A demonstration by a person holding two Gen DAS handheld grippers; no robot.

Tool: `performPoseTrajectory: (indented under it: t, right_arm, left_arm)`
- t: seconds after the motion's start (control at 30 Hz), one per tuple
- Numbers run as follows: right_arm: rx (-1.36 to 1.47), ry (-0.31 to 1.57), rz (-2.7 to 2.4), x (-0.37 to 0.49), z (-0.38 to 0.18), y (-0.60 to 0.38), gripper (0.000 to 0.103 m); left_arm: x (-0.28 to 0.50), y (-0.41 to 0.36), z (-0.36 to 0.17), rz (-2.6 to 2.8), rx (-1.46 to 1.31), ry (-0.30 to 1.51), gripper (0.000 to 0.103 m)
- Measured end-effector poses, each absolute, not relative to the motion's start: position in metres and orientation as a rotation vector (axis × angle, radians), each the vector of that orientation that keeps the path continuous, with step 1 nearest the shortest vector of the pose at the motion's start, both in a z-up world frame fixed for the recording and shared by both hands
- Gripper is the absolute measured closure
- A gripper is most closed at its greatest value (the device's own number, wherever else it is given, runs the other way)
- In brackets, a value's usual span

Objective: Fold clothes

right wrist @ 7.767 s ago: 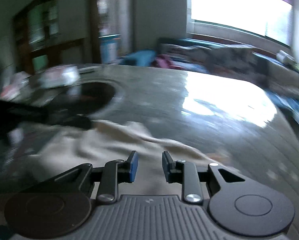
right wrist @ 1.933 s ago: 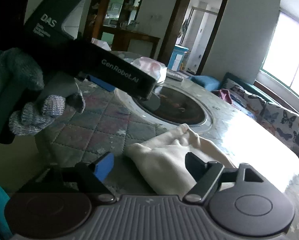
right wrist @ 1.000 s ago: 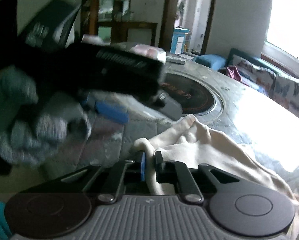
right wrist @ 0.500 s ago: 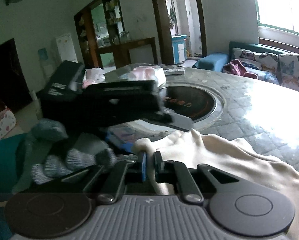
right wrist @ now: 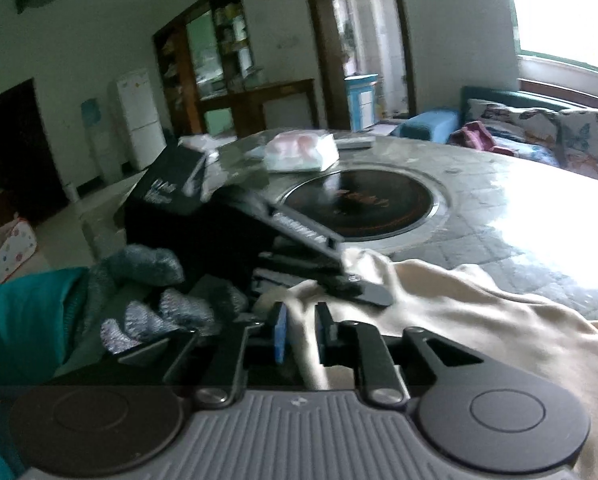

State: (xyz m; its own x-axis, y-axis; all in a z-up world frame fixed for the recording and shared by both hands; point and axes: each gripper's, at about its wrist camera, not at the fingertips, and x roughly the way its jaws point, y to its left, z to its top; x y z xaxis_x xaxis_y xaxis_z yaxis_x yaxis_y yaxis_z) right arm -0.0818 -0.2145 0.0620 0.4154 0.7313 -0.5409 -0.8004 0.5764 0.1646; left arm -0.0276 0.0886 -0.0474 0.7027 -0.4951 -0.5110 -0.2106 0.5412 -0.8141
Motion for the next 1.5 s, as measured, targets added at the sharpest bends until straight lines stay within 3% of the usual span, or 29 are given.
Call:
performPoseTrajectory:
  t: [0.4,0.43,0.5,0.9,1.0,1.03,1.13,1.5]
  right_arm:
    - [-0.03,0.632,0.498,-0.032,0.049,-0.312,0.075]
    - [-0.007,0.643,0.472,-0.028,0.045,-0.319,0.066]
    - [0.036,0.662,0.426,-0.02,0.036,-0.332,0.059]
    - [0.179,0.714,0.442,-0.004,0.004,-0.338,0.054]
    - [0.187,0.714,0.451,-0.002,0.004,-0.335,0.056]
    - [0.193,0.718,0.46,-0.002,0.005,-0.334,0.067]
    - [0.231,0.739,0.482,-0.002,0.005,-0.336,0.084]
    - [0.252,0.629,0.46,-0.023,0.033,-0.348,0.093]
  left_arm:
    - [-0.024,0.093,-0.038,-0.162,-0.908,0.788,0.088]
    - [-0.023,0.094,-0.037,-0.158,-0.901,0.787,0.088]
    - [-0.022,0.096,-0.037,-0.156,-0.89,0.786,0.088]
    - [-0.013,0.095,-0.034,-0.167,-0.864,0.79,0.088]
    - [-0.01,0.095,-0.034,-0.17,-0.86,0.79,0.088]
    - [-0.01,0.095,-0.034,-0.17,-0.857,0.789,0.088]
    - [-0.008,0.094,-0.033,-0.164,-0.836,0.786,0.088]
    - [0.006,0.066,-0.006,-0.234,-0.745,0.772,0.089]
